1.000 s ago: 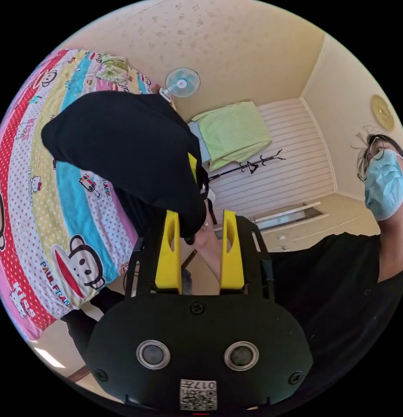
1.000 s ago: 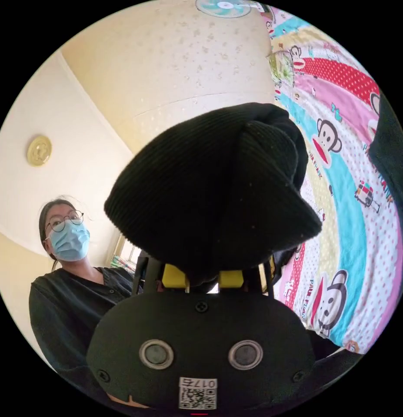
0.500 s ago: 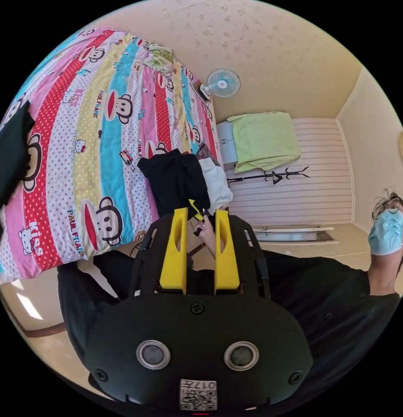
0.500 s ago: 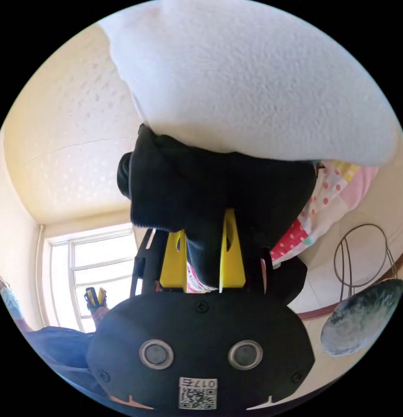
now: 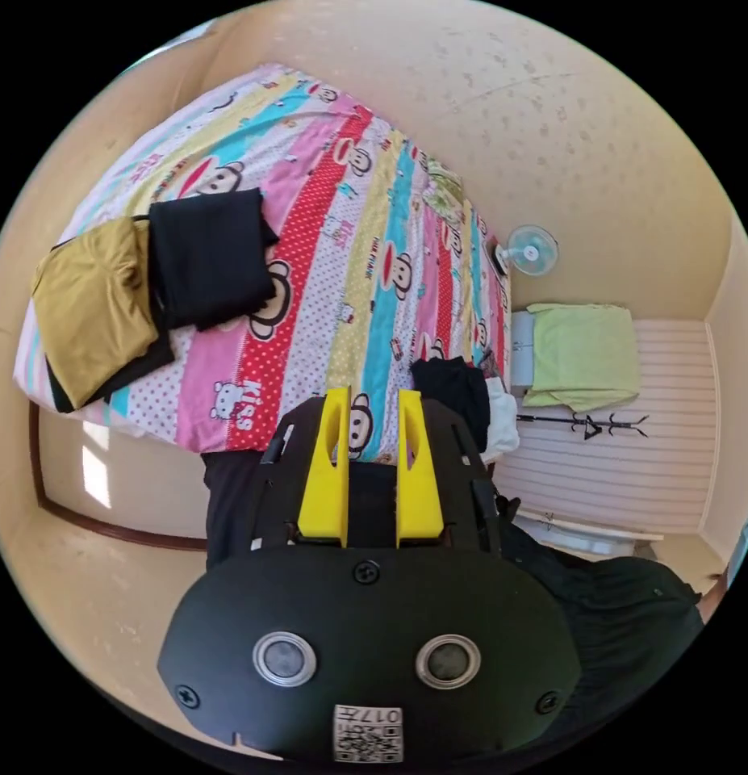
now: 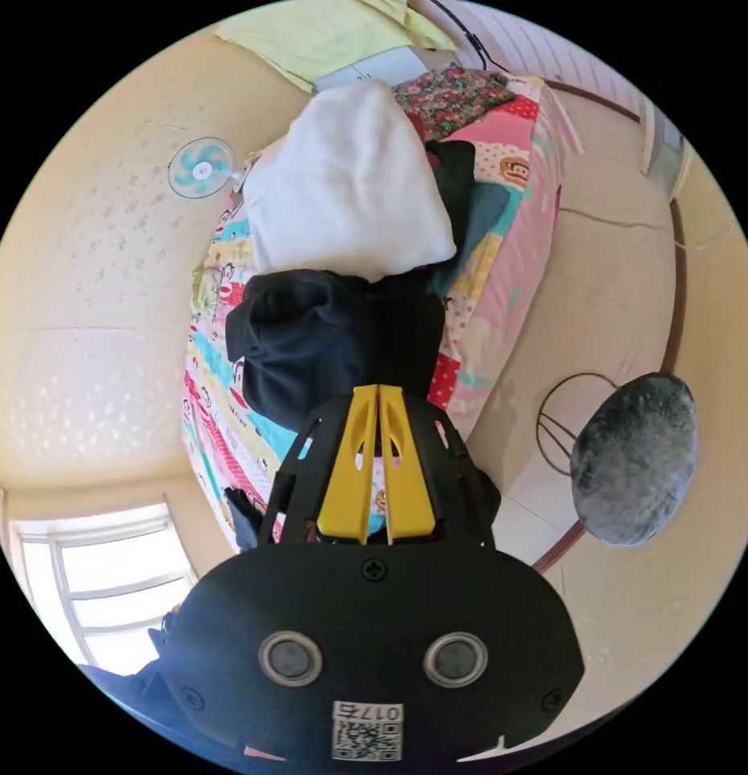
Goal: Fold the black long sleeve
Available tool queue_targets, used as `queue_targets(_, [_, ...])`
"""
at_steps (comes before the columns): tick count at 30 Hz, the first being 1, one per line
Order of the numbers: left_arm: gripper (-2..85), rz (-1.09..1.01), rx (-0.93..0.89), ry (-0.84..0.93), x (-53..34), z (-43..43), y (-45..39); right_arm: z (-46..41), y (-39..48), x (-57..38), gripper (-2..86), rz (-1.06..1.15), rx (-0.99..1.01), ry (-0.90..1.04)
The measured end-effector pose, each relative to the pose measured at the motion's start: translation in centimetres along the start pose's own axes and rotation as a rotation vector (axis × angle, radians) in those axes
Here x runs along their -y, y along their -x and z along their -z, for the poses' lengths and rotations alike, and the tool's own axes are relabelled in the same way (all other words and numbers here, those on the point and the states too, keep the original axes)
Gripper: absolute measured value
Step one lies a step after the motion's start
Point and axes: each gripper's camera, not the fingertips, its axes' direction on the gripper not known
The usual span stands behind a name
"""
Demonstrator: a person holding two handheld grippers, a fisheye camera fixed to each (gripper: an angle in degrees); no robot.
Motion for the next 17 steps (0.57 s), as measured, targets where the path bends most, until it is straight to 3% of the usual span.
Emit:
queue_targets(6, [11.4,0.170,0.135,-0.091,5.3,6.2,10.9,-7.8,19.5,-6.4,0.5,0.411,-0.048,0.085])
queue_targets(12, [13.9,0.284,0.123,-0.127,12.4,9.3,19.0,-13.6,31.6,-15.7,0.4,0.508,0.085,0.082])
queue_targets(15, [15.4,0.300,0.062,-0.135,17.4,8.3,20.7,-16.7,35.2,-20.2,0.4,0.536,0.069,0.121])
queue_targets(17, [15.5,0.276,0.117,-0.099,21.3,6.8,20.7,-18.0,36.9,-22.6,0.4,0.544,0.053,0.130])
